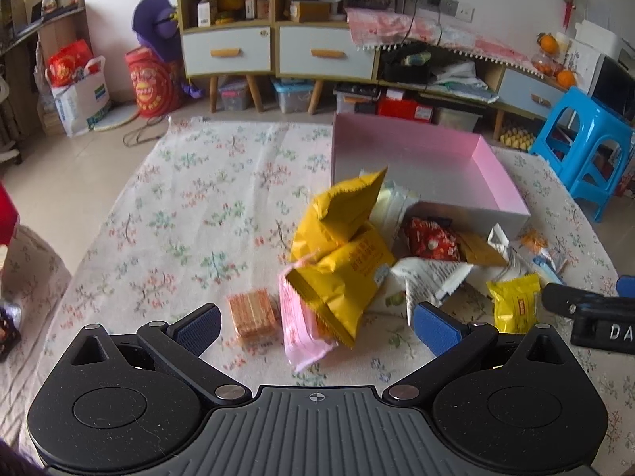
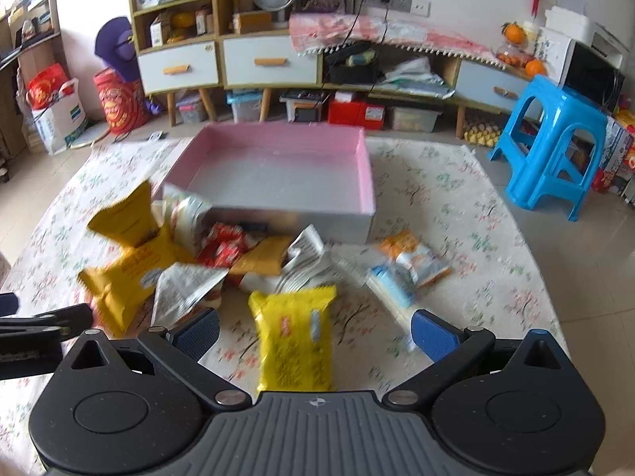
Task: Organize snacks
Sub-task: 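Grasp the yellow pastry packet with the left tool while the right tool grasps the yellow biscuit pack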
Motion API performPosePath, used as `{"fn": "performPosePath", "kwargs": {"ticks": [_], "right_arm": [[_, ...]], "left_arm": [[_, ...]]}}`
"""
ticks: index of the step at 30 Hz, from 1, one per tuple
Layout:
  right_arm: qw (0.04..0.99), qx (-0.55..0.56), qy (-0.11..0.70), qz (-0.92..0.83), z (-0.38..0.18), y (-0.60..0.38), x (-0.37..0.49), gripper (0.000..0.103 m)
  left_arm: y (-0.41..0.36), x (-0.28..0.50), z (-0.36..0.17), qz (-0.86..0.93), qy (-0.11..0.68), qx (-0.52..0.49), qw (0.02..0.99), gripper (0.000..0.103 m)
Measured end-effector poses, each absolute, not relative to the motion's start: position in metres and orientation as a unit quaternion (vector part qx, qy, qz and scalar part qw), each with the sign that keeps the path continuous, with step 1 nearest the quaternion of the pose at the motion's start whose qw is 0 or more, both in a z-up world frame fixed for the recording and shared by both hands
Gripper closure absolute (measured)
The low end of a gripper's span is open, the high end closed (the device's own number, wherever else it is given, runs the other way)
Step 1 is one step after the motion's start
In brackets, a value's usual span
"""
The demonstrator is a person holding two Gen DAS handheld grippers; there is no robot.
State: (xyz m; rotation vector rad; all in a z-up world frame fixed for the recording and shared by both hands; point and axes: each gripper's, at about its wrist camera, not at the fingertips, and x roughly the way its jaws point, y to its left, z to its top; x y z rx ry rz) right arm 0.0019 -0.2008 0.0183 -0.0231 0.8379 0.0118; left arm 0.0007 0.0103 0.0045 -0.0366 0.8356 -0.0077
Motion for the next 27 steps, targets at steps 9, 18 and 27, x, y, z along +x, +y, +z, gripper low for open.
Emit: {"fn": "performPosePath", "kwargs": {"ticks": [9, 18, 27], "right_arm": [[0.902, 0.026, 0.431, 0.019, 0.018, -0.235, 0.040, 0.010], [0.843, 0.128, 0.520, 0.055, -0.008, -0.250, 0.064, 0.012], [0.809, 0.116, 0.568, 0.102, -0.035, -0.226, 0.058, 0.016]], "left_arm": [[0.022, 0.036, 0.008, -0.061, 0.436, 0.005, 0.898, 0.000], [0.025, 0.072, -0.008, -0.107, 0.403, 0.023, 0.909, 0.002], [0.027, 0.098, -0.032, -0.149, 0.393, 0.008, 0.907, 0.006]]}}
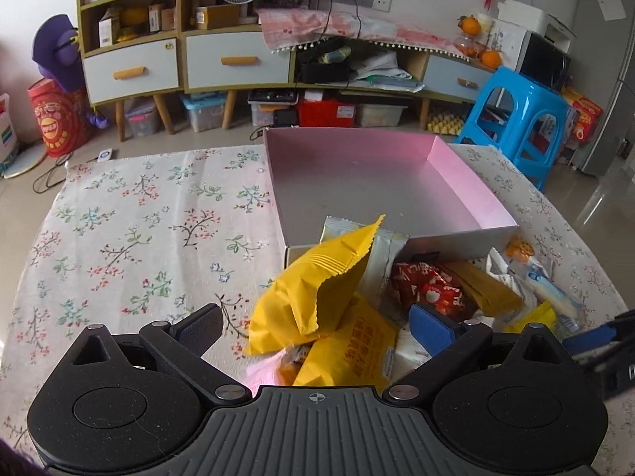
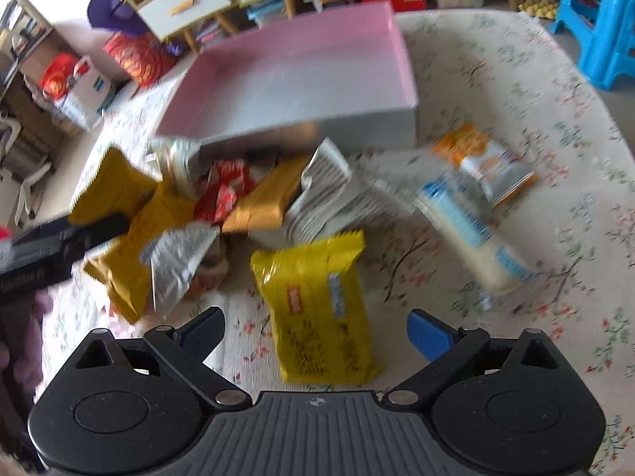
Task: Organize snacks
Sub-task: 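Grasp the yellow pastry packet with the left tool while the right tool grasps the yellow biscuit pack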
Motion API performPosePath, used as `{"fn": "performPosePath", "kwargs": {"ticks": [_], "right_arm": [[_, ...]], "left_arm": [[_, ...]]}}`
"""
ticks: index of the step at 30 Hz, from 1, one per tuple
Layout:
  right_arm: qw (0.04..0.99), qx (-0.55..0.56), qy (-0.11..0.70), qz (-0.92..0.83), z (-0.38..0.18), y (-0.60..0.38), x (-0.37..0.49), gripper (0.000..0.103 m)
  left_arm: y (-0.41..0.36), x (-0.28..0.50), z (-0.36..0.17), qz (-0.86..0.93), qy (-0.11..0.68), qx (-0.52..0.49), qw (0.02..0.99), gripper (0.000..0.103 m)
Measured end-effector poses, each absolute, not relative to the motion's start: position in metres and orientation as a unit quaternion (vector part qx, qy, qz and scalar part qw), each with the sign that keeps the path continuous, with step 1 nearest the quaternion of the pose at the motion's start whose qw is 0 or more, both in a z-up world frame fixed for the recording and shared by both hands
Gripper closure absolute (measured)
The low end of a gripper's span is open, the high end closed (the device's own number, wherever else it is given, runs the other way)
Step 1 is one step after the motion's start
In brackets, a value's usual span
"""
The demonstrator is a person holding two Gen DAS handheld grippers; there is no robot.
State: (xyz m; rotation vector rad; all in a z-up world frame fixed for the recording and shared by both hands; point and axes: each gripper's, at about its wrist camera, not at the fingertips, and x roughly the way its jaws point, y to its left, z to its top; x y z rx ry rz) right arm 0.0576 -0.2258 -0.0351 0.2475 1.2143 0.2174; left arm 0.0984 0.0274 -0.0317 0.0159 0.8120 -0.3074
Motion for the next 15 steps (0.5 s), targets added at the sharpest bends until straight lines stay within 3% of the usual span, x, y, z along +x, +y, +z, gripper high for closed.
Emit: {"fn": "performPosePath", "kwargs": {"ticks": [7, 15], "right_arm": [[0.804, 0.086, 0.580, 0.094, -0.044, -0.215, 0.055, 0.028], [0.816, 0.070, 0.569, 0.081, -0.045, -0.215, 0.053, 0.046]], "left_arm": [[0.025, 0.106, -0.037, -0.156, 0.366, 0.017, 0.917, 0.021], [0.022, 0.106, -0.036, -0.155, 0.352, 0.035, 0.922, 0.056]]}}
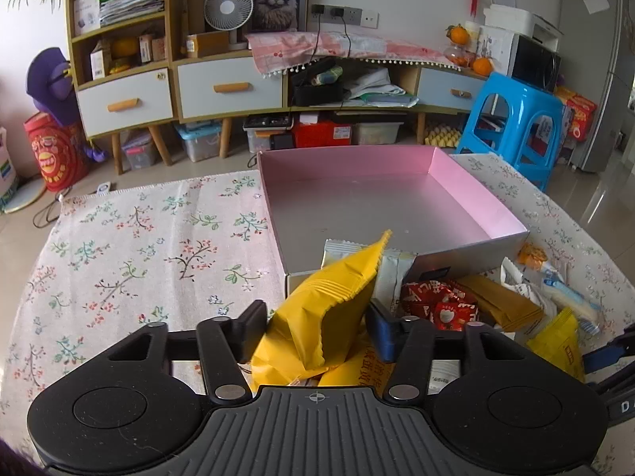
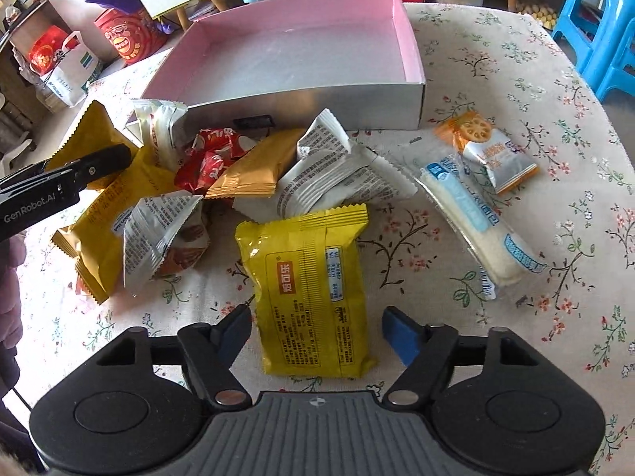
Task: Organize snacks
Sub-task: 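Grasp the yellow pastry packet with the left tool while the right tool grasps the yellow biscuit pack, then carry both yellow packs into the pink box and release them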
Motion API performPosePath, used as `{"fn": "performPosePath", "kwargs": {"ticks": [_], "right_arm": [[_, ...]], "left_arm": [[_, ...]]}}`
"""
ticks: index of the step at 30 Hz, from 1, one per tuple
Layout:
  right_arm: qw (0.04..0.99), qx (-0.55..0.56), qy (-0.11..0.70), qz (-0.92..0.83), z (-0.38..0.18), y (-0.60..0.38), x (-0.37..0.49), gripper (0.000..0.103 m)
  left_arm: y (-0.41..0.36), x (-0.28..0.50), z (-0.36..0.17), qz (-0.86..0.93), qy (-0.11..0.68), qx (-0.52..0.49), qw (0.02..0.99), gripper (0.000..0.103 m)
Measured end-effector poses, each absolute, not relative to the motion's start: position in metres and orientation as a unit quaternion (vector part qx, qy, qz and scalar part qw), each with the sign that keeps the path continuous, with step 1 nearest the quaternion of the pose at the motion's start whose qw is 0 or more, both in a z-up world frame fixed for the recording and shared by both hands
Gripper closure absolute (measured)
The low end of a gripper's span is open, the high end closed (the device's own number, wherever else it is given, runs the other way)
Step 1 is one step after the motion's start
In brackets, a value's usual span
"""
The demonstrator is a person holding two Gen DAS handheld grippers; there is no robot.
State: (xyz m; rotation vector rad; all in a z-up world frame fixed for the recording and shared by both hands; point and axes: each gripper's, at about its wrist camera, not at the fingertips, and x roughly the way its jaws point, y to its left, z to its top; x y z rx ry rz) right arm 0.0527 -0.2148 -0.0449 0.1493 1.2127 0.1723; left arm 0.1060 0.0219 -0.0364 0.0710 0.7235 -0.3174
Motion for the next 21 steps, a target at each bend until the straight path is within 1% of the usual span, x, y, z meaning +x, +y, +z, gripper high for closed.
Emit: {"fn": "performPosePath", "kwargs": {"ticks": [1, 2, 3, 4, 6, 9, 21], "right_arm": [[0.817, 0.068, 0.567, 0.080, -0.045, -0.216, 0.054, 0.050], [0.818, 0.067, 0.565, 0.079, -0.045, -0.218, 0.052, 0.052], [0.819, 0.067, 0.564, 0.081, -0.045, -0.219, 0.052, 0.059], [0.820, 0.068, 0.563, 0.083, -0.044, -0.219, 0.052, 0.061], [0.821, 0.069, 0.560, 0.082, -0.043, -0.220, 0.051, 0.062], [0.824, 0.069, 0.556, 0.086, -0.039, -0.221, 0.049, 0.064], [0.839, 0.096, 0.525, 0.105, -0.009, -0.224, 0.041, 0.065]], "left_arm": [[0.022, 0.105, -0.036, -0.155, 0.350, 0.036, 0.923, 0.058], [0.021, 0.105, -0.036, -0.154, 0.349, 0.039, 0.924, 0.059], [0.021, 0.104, -0.035, -0.152, 0.346, 0.042, 0.925, 0.062], [0.020, 0.103, -0.034, -0.149, 0.344, 0.046, 0.926, 0.063], [0.019, 0.101, -0.032, -0.144, 0.341, 0.049, 0.928, 0.066], [0.022, 0.101, -0.028, -0.138, 0.341, 0.040, 0.929, 0.068], [0.033, 0.096, -0.003, -0.111, 0.329, 0.001, 0.938, 0.069]]}}
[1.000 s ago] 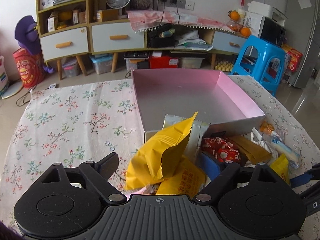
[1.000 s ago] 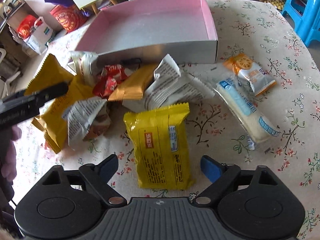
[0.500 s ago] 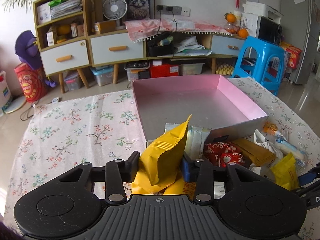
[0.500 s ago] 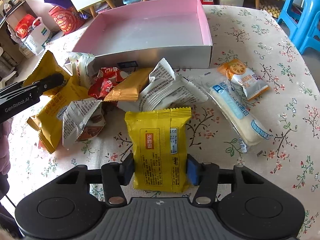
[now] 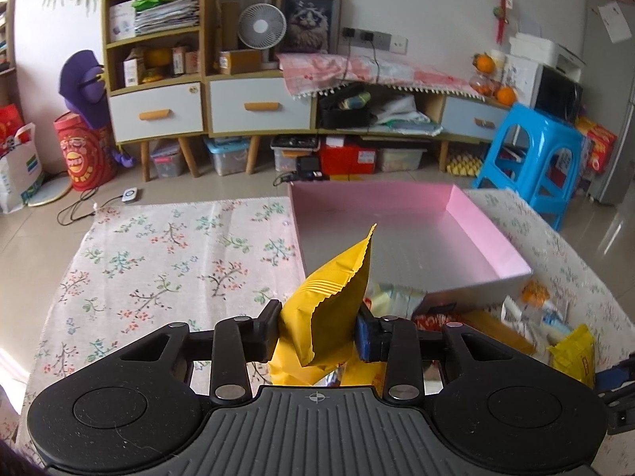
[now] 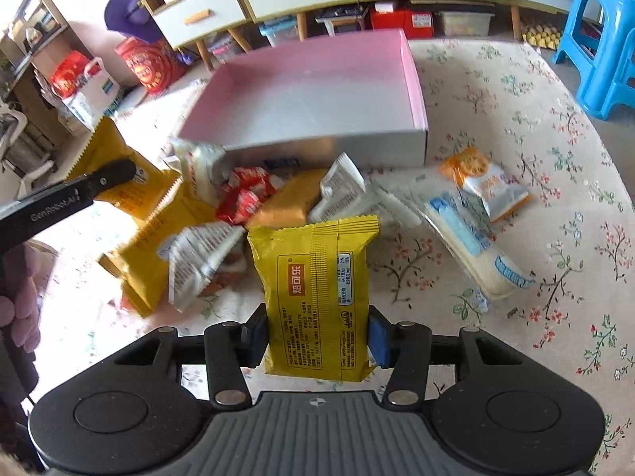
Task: Organize snacks
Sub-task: 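Carry both yellow packs into the pink box and release them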
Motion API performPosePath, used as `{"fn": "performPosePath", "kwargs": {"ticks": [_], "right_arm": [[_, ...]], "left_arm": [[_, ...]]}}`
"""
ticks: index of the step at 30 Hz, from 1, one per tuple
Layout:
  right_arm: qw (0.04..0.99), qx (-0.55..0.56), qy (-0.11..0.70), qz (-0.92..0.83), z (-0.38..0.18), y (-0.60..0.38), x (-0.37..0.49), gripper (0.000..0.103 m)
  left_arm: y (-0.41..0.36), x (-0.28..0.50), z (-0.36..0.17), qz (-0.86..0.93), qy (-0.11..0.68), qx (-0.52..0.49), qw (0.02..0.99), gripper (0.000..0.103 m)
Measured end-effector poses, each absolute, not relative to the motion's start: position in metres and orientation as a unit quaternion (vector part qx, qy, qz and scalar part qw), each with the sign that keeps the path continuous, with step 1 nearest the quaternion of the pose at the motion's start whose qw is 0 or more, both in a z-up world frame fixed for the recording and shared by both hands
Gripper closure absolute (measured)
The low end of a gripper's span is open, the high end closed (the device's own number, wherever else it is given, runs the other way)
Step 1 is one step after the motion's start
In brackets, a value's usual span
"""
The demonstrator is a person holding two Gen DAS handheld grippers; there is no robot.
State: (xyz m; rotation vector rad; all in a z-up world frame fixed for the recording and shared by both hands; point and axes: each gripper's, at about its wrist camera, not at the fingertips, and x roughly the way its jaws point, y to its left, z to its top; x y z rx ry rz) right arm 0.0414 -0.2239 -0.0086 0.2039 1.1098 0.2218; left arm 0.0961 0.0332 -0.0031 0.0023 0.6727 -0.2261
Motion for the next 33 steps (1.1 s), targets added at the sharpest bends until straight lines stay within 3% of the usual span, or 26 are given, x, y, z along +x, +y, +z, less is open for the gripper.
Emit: {"fn": "performPosePath", "kwargs": {"ticks": [16, 33], "right_arm": [[0.872, 0.210, 0.435, 0.076, 0.033, -0.226, 0.102, 0.065], [0.884, 0.252, 0.394, 0.002, -0.017, -0.262, 0.157, 0.064]], "left_arm": [[0.023, 0.117, 0.033, -0.101, 0.290, -0.070, 0.949, 0.069], [-0.006, 0.201, -0.010, -0.102, 0.357, -0.068, 0.926, 0.069]]}}
